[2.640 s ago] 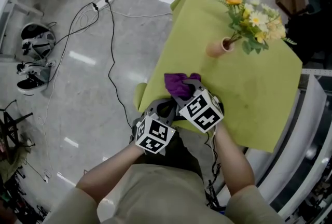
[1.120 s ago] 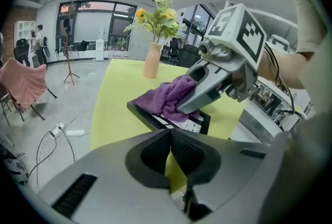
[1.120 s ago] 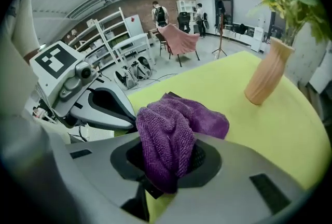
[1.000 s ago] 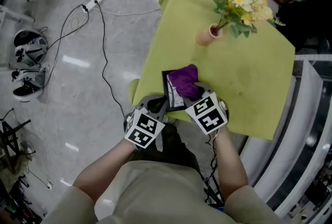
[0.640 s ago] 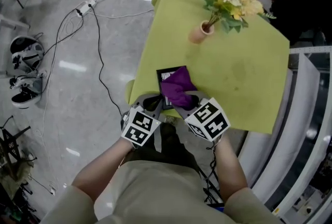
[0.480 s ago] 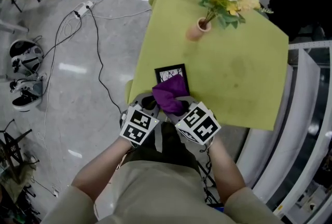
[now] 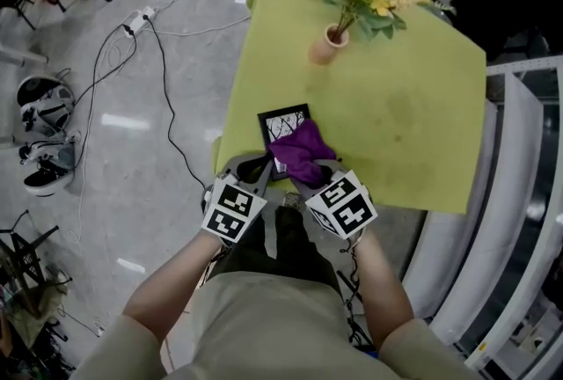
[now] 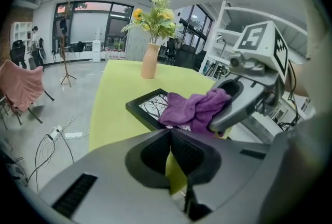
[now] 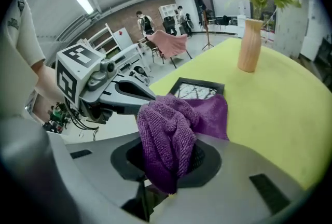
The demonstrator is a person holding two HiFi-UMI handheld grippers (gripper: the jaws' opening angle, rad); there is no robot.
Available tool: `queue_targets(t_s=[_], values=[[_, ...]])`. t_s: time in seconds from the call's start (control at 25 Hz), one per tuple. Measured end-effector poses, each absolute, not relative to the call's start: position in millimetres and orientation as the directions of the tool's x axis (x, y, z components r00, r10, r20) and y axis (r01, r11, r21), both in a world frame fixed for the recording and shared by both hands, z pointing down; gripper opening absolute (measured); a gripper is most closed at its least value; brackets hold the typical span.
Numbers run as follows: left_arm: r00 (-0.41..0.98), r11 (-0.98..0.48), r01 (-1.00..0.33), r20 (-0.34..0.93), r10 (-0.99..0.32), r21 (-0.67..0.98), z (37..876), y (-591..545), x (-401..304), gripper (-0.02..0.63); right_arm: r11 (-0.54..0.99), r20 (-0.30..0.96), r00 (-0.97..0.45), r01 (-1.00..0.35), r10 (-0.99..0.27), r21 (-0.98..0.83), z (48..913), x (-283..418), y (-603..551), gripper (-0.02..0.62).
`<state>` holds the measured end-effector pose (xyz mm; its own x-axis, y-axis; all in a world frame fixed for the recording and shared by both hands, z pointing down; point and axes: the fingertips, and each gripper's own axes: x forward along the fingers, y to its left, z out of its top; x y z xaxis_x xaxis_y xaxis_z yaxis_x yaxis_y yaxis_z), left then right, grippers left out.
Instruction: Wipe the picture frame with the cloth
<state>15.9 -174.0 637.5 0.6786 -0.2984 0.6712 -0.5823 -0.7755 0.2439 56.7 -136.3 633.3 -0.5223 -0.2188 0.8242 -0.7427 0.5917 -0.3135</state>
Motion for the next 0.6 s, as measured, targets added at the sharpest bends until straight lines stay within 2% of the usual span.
queue_targets(t_s=[0.32, 0.44, 0.6], values=[[0.669, -0.753, -0.599, 0.686, -0.285, 0.271, 639.4, -175.2, 13.4, 0.009, 0.486, 0.840, -0.417, -0.846, -0.346, -0.220, 615.6, 121.4, -147.2, 0.103], [0.635, -0.746, -0.616, 0.721, -0.278, 0.254, 635.3, -174.5, 11.0, 0.008, 0.449, 0.806, -0.406, -0.871, -0.431, -0.198, 588.7, 137.2, -157.7, 0.103], [0.642, -0.753, -0.619, 0.696, -0.321, 0.223, 603.3, -187.2, 8.5, 0.008, 0.382, 0.716, -0.431, -0.891, -0.550, -0.243, 546.8, 149.8, -170.8, 0.103]])
